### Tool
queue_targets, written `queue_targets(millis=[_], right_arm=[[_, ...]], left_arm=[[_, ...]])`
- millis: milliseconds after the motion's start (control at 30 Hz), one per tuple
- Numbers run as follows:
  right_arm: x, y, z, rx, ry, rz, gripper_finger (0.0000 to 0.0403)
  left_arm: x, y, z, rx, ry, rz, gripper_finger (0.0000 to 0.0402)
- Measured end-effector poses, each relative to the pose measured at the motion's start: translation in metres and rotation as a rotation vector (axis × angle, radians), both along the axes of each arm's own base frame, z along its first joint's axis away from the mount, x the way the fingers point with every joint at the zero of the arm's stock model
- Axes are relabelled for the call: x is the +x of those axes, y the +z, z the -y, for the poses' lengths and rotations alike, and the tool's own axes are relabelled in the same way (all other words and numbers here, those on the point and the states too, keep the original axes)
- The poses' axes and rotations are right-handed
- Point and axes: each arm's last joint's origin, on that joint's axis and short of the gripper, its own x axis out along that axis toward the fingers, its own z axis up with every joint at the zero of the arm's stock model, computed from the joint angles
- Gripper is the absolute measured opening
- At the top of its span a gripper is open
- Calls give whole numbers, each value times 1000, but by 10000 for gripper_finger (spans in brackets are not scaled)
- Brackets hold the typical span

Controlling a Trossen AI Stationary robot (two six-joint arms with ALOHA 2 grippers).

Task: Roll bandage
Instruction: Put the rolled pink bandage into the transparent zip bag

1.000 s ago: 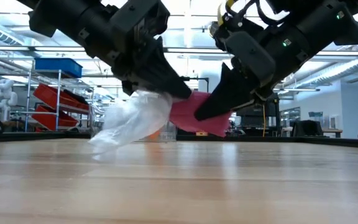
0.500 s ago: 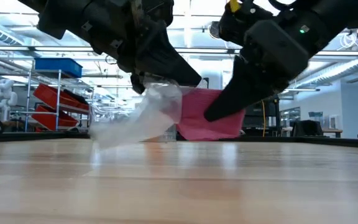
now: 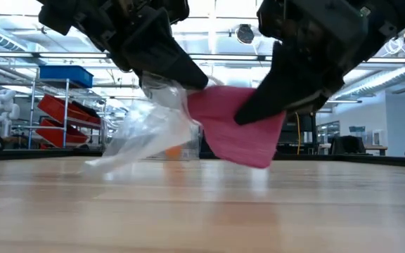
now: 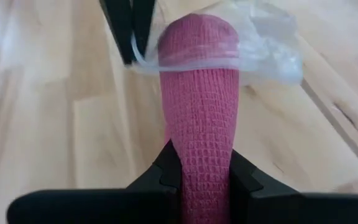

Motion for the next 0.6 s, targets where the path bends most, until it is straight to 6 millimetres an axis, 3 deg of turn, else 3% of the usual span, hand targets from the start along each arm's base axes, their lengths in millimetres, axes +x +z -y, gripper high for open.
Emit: queue_targets(millis=[400,600], right_arm=[[13,9,7,159,-90,138,48],[15,10,5,245,0,119,51]], left_arm=[[-2,0,5,-2,-14,3,10],[-10,4,9,1,-66,-49,10]])
